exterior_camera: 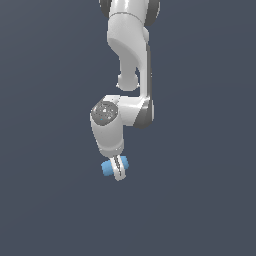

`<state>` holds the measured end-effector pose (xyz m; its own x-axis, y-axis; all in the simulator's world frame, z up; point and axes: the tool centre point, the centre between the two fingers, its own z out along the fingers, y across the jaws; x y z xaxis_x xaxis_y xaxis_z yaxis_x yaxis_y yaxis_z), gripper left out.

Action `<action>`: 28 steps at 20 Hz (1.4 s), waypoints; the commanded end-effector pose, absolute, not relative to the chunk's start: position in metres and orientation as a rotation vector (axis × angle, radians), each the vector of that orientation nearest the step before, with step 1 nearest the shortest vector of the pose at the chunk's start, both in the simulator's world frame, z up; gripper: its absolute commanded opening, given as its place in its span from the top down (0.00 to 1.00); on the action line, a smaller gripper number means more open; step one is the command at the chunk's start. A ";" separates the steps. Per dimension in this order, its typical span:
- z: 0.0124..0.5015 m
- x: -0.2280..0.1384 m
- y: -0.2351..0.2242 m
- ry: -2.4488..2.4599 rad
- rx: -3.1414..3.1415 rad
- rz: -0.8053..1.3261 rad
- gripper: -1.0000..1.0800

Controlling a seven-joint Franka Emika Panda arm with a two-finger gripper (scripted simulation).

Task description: Pick up the object and move it to a goal position.

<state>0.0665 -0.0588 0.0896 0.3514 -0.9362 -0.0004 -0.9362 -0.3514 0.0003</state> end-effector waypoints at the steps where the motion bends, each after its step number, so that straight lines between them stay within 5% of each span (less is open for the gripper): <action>1: 0.089 0.067 -0.059 -1.799 2.575 0.000 0.04; 20: 0.039 0.067 -0.060 -1.800 2.575 0.000 0.04; 21: 0.039 0.067 -0.060 -1.800 2.575 0.000 1.00; 28: 0.039 0.067 -0.060 -1.800 2.575 0.000 1.00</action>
